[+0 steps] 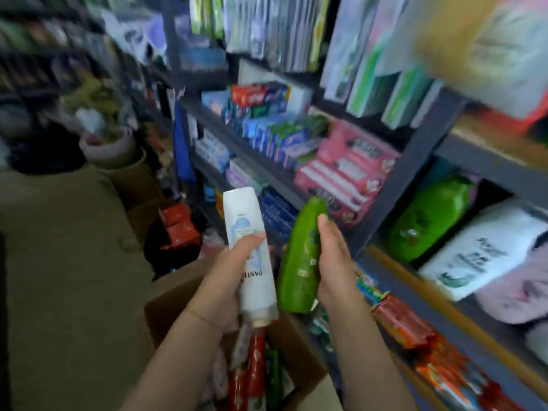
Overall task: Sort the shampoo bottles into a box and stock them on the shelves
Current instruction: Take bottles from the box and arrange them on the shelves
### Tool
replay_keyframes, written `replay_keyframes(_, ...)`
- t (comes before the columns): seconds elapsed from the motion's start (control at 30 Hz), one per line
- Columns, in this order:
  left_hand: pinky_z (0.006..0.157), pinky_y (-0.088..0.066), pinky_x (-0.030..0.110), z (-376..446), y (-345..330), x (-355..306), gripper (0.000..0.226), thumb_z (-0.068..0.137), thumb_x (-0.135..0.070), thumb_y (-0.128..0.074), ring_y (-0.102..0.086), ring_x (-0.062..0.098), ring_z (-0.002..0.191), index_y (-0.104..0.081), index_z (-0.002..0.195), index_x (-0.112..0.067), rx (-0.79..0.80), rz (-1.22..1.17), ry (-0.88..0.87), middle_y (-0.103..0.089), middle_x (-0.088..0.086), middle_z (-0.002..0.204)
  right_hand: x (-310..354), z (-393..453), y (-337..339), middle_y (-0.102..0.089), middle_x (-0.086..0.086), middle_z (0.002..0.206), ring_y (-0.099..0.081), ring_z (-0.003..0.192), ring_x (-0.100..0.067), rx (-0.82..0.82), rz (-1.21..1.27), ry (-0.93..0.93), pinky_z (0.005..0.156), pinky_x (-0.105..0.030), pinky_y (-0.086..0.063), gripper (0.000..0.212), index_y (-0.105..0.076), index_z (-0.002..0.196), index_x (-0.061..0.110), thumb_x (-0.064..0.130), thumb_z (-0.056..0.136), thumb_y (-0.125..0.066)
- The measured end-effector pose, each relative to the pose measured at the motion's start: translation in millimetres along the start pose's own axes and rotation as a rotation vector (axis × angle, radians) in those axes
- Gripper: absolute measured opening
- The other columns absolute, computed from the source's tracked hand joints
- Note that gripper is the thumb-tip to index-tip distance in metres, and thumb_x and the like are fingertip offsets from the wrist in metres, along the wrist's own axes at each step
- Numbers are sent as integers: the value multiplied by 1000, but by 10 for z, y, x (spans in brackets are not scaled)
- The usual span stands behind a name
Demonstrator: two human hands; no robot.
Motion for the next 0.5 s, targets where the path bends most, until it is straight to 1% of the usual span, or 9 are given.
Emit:
replay_keyframes(0.03,64,-54,32,-140,-211,-79,25,83,-35,-73,-62,21,59,-67,88,-12,73,-32,31,-66,9,72,244,-67,3,-71,-6,93,-68,88,-30,-5,-28,63,80,-50,-59,31,-69,101,26,53,86,-64)
replay_keyframes(0.07,61,-55,30,-262,-402,-142,25,84,-36,-69,-63,19,58,-67,87,-12,148,-57,44,-66,7,68,503,-150,29,-70,-3,88,-68,85,-26,-19,-66,154,77,-43,-59,29,-69,98,26,52,90,-62)
replay_keyframes(0.13,57,-58,28,-498,-756,-255,31,79,-38,-65,-66,17,59,-66,93,-10,282,-66,46,-67,5,69,1003,-328,148,-68,3,80,-66,76,-14,-93,-121,339,68,-30,-55,23,-66,94,21,43,97,-58)
replay_keyframes(0.2,54,-58,29,-706,-1081,-340,29,82,-34,-61,-68,17,58,-64,98,-10,395,-57,39,-69,5,67,1430,-516,313,-60,2,71,-59,64,-6,-174,-130,496,59,-19,-48,28,-59,93,8,35,99,-57)
replay_keyframes(0.23,55,-59,32,-796,-1231,-365,26,85,-31,-59,-70,18,59,-64,101,-11,434,-54,40,-71,5,68,1598,-602,394,-57,2,69,-56,60,-4,-209,-130,555,57,-17,-46,30,-57,92,4,33,99,-57)
replay_keyframes(0.3,59,-61,41,-913,-1497,-407,34,79,-30,-63,-72,21,65,-63,108,-13,484,-30,20,-72,7,74,1839,-711,542,-59,2,72,-57,63,-5,-242,-155,610,62,-21,-48,29,-55,91,6,34,97,-60)
replay_keyframes(0.37,59,-60,42,-959,-1716,-493,43,70,-31,-67,-72,21,68,-64,109,-13,486,-10,-31,-72,7,76,2004,-775,648,-64,3,80,-63,73,-7,-209,-234,598,72,-27,-52,25,-57,95,12,35,94,-65)
replay_keyframes(0.43,59,-61,42,-996,-1928,-581,43,68,-32,-68,-71,22,75,-64,107,-14,507,6,-77,-72,7,80,2133,-856,760,-68,6,86,-66,82,-7,-157,-355,574,78,-31,-54,22,-61,101,18,35,91,-70)
replay_keyframes(0.5,61,-62,45,-1049,-2136,-633,41,68,-33,-67,-69,25,84,-64,105,-16,554,29,-103,-70,9,90,2265,-985,911,-72,4,89,-69,84,-9,-139,-426,592,78,-34,-57,22,-64,103,20,33,88,-74)
Point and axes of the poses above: each hand's wrist, its own z-axis towards the middle knuckle, its own y-axis out of the back of the hand, x = y × z, the point moved 8 cm from there along z, towards the middle knuckle
